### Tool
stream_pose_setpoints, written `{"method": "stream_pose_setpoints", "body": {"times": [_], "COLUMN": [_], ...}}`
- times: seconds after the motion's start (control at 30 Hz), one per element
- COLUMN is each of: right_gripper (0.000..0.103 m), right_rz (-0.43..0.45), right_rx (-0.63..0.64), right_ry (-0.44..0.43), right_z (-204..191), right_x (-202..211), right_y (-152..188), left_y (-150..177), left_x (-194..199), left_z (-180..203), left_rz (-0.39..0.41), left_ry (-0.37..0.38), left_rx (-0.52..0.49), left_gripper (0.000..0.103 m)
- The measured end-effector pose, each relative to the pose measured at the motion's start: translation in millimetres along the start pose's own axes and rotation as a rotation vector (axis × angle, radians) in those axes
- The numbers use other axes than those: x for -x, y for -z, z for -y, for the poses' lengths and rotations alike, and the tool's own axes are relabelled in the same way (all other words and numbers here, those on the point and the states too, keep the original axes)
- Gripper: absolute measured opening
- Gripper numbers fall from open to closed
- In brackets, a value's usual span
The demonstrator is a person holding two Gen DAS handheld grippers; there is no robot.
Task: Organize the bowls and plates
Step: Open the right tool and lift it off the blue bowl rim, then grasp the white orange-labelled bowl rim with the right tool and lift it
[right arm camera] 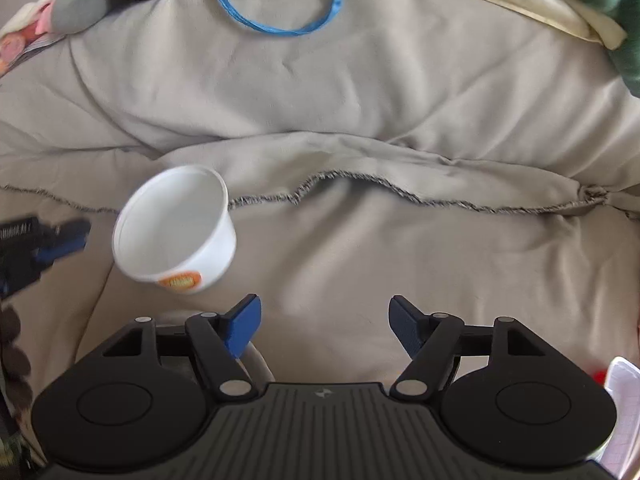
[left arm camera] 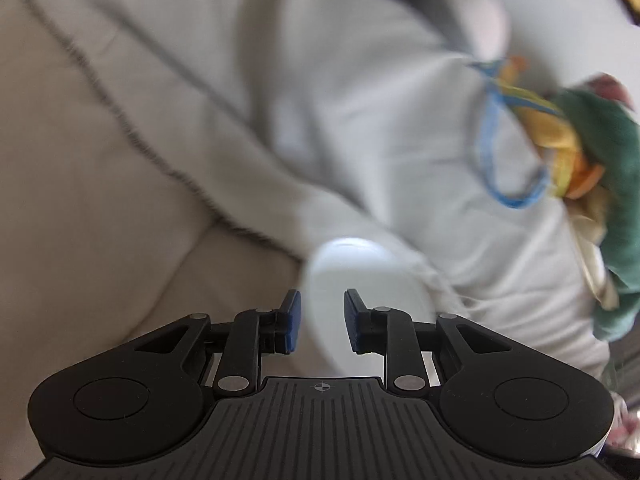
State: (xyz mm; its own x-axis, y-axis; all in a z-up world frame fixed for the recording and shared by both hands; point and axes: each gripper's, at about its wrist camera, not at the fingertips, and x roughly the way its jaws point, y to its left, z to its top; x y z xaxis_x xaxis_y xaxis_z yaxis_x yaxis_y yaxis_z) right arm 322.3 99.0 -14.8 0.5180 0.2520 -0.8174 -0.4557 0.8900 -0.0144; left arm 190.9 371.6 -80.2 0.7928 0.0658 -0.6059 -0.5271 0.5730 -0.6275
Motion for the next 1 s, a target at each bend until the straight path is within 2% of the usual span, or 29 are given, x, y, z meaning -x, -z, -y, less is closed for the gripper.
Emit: {"method": "stream_pose_setpoints", "body": {"times": [0.07,0.13,0.2,0.33,0.4,0.43,0.47,0.5,0.7,0.83,1.0], "right_gripper": [0.080,0.081,0.081,0.081,0.067,0.043,0.025,0.021,0.020,0.020,0.020], "right_rz": [0.032,0.073,0.073,0.026,-0.012,-0.036,-0.066,-0.083,-0.062,-0.043,-0.026], "right_rx": [0.002,0.043,0.060,0.024,0.015,0.013,0.022,0.023,0.024,0.008,-0.025], "right_ry": [0.020,-0.001,-0.035,-0.045,-0.016,-0.015,-0.021,-0.026,-0.060,-0.038,0.016], "right_z": [-20,-42,-61,-84,-91,-92,-93,-92,-62,-22,29], "right_x": [-11,-21,-34,-73,-97,-107,-116,-121,-97,-74,-65], "right_y": [-8,-16,-25,-36,-37,-36,-36,-35,-28,-23,-17], "left_y": [-2,-1,2,12,17,18,19,19,28,49,81], "left_x": [-13,-24,-36,-53,-59,-60,-60,-60,-55,-57,-69], "left_z": [-10,-13,-11,-10,-10,-10,-10,-9,9,45,86], "left_rz": [-0.034,-0.051,-0.066,-0.091,-0.093,-0.086,-0.083,-0.084,-0.146,-0.188,-0.273], "left_ry": [0.031,0.077,0.103,0.050,0.026,0.021,0.023,0.038,0.154,0.210,0.252], "left_rx": [0.040,0.061,0.060,0.023,0.003,-0.013,-0.024,-0.026,-0.039,-0.137,-0.248], "left_gripper": [0.027,0.027,0.027,0.027,0.027,0.027,0.026,0.026,0.027,0.028,0.032]}}
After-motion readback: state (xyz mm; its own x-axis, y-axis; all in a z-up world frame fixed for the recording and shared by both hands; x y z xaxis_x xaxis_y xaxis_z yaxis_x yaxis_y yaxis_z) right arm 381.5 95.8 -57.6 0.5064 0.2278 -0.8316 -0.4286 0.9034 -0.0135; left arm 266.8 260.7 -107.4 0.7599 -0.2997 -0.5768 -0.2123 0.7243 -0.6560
